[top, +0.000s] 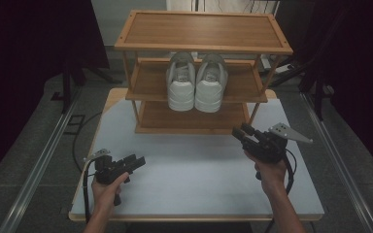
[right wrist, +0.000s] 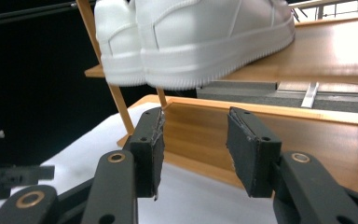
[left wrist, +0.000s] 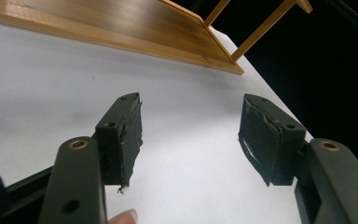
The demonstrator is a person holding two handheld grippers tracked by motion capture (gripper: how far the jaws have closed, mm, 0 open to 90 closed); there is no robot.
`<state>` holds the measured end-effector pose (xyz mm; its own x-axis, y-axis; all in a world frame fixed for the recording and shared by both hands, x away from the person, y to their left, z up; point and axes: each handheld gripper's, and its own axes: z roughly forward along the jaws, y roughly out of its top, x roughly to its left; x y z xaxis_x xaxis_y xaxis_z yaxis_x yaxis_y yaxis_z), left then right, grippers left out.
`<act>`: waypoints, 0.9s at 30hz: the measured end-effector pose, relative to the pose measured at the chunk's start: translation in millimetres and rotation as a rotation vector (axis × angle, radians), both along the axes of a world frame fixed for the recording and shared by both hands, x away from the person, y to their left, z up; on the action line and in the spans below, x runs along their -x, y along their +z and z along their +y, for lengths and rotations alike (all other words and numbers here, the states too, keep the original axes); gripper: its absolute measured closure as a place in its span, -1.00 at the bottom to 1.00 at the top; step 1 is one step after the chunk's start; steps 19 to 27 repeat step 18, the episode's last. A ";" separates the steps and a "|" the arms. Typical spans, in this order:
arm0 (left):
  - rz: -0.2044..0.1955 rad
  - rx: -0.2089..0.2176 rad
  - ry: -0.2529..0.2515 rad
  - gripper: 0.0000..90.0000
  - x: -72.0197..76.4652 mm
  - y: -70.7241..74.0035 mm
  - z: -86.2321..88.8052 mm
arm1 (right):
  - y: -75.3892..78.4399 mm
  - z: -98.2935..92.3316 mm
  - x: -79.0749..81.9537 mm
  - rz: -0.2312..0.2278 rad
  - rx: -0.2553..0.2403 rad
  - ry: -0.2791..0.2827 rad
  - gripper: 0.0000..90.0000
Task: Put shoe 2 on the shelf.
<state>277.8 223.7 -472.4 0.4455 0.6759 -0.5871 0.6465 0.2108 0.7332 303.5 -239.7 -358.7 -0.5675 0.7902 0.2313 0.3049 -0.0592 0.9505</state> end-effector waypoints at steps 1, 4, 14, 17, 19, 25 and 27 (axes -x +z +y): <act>0.000 0.000 0.000 -0.13 0.0 0.0 0.0 | -5.0 -0.9 2.7 0.000 0.005 0.000 0.22; 0.001 0.000 0.001 -0.13 -0.2 0.0 0.0 | -15.5 -2.7 8.3 -0.002 0.011 0.010 0.21; 0.001 -0.002 -0.003 -0.13 -0.8 0.1 -1.8 | -26.4 -2.0 12.6 -0.010 0.022 0.027 0.12; 0.003 -0.003 0.005 -0.13 -1.8 -0.3 -1.0 | -33.0 -4.4 14.2 -0.011 0.061 0.010 -0.01; 0.004 -0.003 0.006 -0.13 -2.4 -0.7 -1.4 | -36.6 -5.7 13.8 0.005 0.072 0.007 -0.06; 0.004 -0.003 0.006 -0.13 -2.4 -0.7 -1.4 | -36.6 -5.7 13.8 0.005 0.072 0.007 -0.06; 0.004 -0.003 0.006 -0.13 -2.4 -0.7 -1.4 | -36.6 -5.7 13.8 0.005 0.072 0.007 -0.06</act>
